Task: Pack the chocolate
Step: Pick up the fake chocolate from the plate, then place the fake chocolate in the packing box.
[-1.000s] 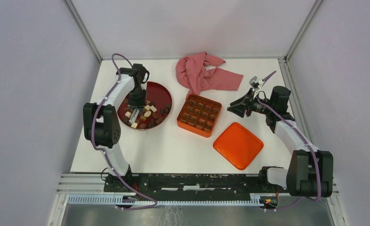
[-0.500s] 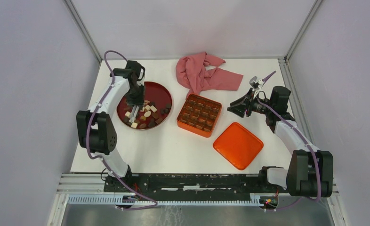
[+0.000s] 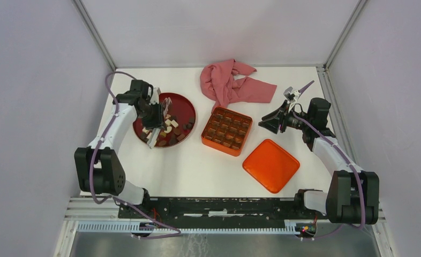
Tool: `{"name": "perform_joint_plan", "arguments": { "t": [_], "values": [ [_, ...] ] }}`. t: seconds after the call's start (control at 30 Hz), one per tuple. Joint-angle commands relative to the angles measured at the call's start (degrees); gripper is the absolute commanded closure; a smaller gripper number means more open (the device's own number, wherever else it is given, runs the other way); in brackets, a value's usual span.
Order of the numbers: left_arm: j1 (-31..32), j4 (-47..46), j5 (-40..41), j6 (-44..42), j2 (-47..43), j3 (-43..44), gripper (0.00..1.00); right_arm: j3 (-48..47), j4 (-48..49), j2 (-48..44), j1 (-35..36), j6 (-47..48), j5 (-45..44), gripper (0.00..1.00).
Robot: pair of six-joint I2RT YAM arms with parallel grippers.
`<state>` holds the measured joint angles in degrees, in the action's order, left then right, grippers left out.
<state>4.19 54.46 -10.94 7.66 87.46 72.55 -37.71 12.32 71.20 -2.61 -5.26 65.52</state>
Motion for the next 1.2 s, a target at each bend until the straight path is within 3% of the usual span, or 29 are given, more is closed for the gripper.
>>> {"name": "perform_joint_plan", "arguments": {
  "t": [0.0, 0.27, 0.43, 0.53, 0.73, 1.17],
  "values": [
    [-0.4, -8.4, -12.7, 3.4, -6.0, -3.9, 0.98, -1.9, 0.9, -1.8, 0.2, 0.6, 0.1, 0.52],
    [0.2, -24.8, -31.2, 9.8, -15.7, -15.5, 0.98, -2.2, -0.3, -1.9, 0.2, 2.1, -1.0, 0.52],
    [4.0, -40.3, -33.2, 19.5, -19.7, -22.3, 0.98, -2.6, -1.8, -1.9, 0.2, 3.8, -1.7, 0.52],
    [8.7, -48.2, -30.6, 23.4, -19.9, -24.4, 0.98, -2.6, -2.0, -2.1, 0.2, 4.1, -2.0, 0.52],
    [18.2, -52.4, -19.4, 23.3, -16.7, -24.3, 0.98, -2.7, -2.4, -2.2, 0.2, 4.6, -2.3, 0.52],
    [28.8, -50.9, -6.4, 18.5, -2.1, -18.7, 0.98, -2.8, -2.7, -1.9, 0.2, 4.8, -2.2, 0.52]
  ]
}}
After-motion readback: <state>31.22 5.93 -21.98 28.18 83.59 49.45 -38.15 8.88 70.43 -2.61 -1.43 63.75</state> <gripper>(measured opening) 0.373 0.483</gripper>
